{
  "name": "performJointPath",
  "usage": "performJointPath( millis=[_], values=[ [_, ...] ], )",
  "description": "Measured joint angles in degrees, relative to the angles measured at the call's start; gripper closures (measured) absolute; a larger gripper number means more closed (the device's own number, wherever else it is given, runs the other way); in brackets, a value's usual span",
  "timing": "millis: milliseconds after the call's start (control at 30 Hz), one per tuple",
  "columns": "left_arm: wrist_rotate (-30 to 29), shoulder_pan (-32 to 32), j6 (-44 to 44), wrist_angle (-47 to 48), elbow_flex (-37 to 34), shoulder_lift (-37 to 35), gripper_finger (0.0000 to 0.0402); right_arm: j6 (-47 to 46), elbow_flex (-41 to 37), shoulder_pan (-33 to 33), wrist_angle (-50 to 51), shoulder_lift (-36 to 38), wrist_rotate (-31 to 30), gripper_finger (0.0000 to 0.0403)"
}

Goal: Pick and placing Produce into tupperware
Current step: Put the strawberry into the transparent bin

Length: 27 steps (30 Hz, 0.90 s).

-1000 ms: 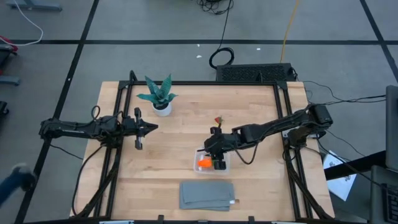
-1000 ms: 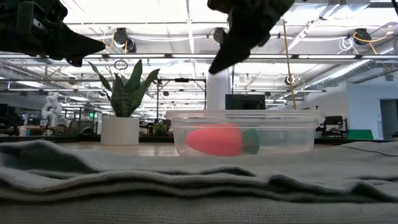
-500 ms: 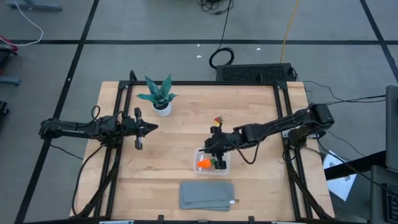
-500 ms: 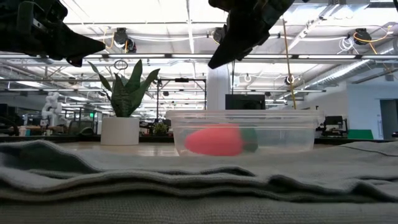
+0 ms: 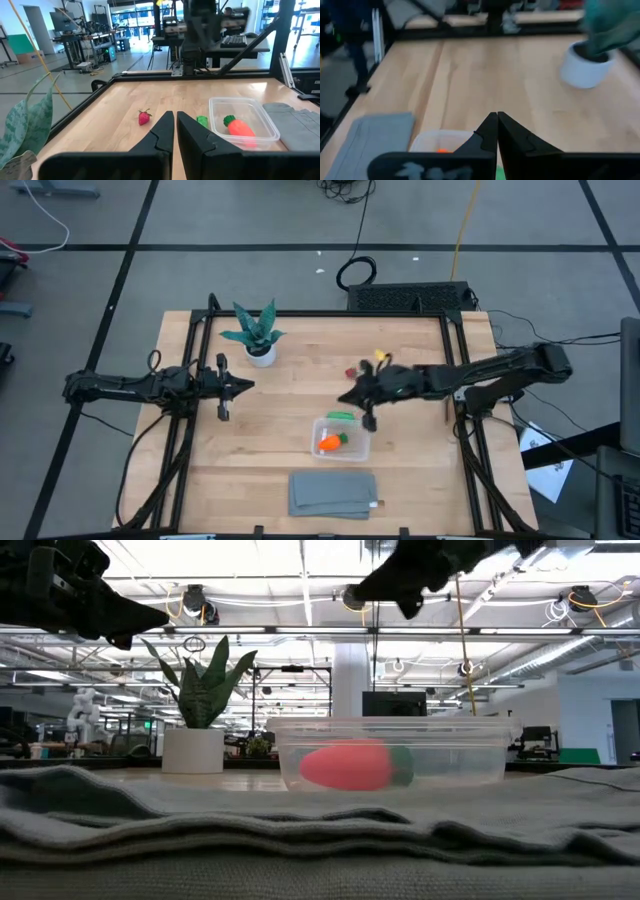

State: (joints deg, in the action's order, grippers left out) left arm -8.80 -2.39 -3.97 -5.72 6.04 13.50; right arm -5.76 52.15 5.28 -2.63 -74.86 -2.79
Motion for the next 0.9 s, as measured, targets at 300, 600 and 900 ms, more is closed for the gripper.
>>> performJointPath(
  millis=[300,600,900],
  values=[
    [-0.1,0.0,-0.2,0.0,0.0,0.0,0.0376,-0.8,-13.4,-4.7,-6.6,19.9,-0.5,0.0403],
    [-0.2,0.0,-0.3,0.0,0.0,0.0,0.0376,-0.1,-26.6,-4.9,-15.9,36.5,-3.4,0.0403],
    [-0.3,0.0,-0.3,-0.1,0.0,0.0,0.0376,0.7,-40.1,-4.8,-31.8,41.0,-6.4,0.0403]
  ],
)
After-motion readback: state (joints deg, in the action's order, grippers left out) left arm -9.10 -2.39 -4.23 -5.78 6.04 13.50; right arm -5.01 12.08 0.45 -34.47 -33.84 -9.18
